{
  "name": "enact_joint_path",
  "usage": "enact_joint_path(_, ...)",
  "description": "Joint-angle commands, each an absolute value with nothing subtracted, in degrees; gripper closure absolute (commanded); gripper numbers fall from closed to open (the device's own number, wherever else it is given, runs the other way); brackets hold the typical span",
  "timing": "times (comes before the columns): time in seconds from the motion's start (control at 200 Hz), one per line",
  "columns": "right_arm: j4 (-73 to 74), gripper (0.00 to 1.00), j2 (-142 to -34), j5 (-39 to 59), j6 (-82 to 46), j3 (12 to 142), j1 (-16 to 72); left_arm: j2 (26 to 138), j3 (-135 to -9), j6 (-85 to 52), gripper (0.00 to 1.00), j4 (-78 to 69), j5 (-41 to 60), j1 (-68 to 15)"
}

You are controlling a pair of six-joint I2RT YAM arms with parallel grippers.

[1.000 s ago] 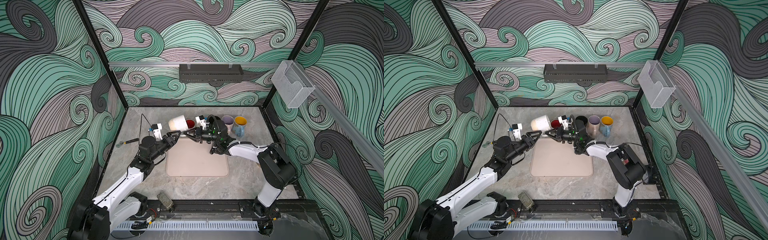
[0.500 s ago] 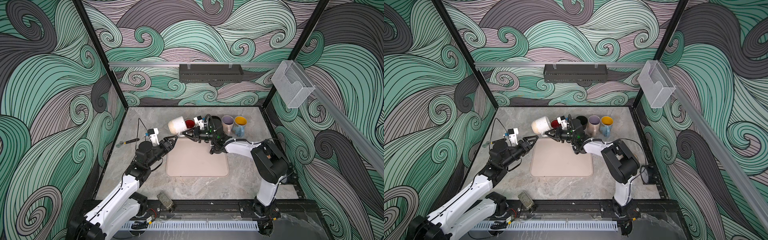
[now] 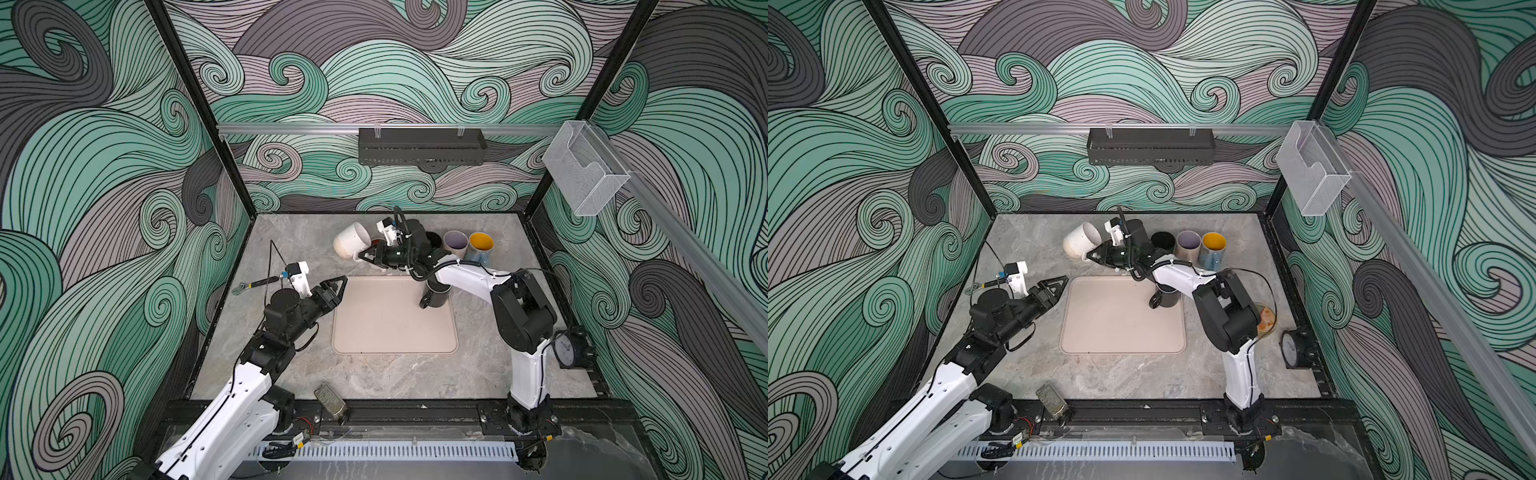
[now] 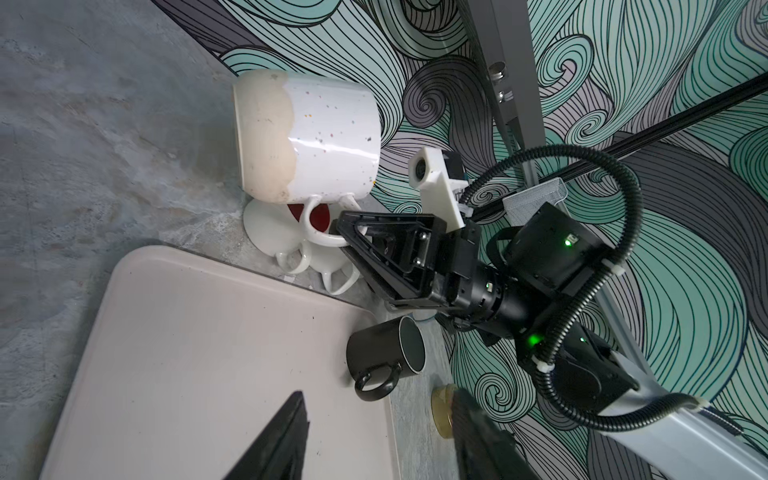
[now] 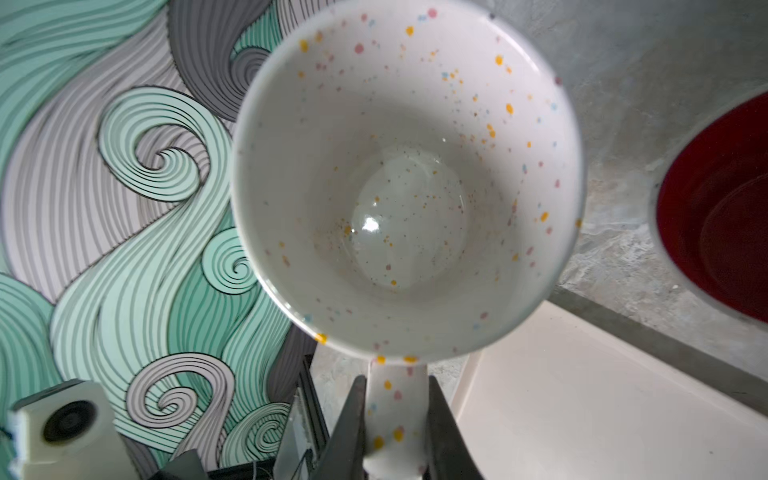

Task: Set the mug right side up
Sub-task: 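Open the left gripper and withdraw it while the right gripper carries the mug away, then lower the cream mug upright beside the red-lined mug with the right gripper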

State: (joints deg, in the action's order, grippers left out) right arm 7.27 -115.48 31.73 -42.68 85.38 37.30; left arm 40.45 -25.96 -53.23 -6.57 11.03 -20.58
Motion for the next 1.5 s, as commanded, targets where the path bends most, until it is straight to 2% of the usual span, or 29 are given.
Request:
enact_joint_path(0.0,2.46,1.00,-116.34,26.68,-33.27,91.40,38.45,40.69,-26.03,-51.09,0.43,-6.17,10.02,-20.13)
enact_joint_path(0.365,-15.47,1.00,-126.04,6.85,-18.88,108.90,44.65,41.62,-26.28,-50.61,0.43,-6.59,9.45,-20.11)
enact_joint_path(0.686,-24.48,1.00,-134.37,-7.74,-16.34,121.23,47.54,41.01,-26.46,-50.27,0.43,-5.50,9.19,-19.89)
enact_joint_path(1.171,-37.13,1.00,-143.35,-15.18,-18.56,135.65,47.81,39.55,-25.41,-50.31,0.42,-4.73,8.81,-19.53)
enact_joint_path(1.496,-38.49,1.00,-143.87,-17.65,-20.26,136.10,48.07,39.78,-25.27,-50.29,0.42,-4.92,8.97,-19.42)
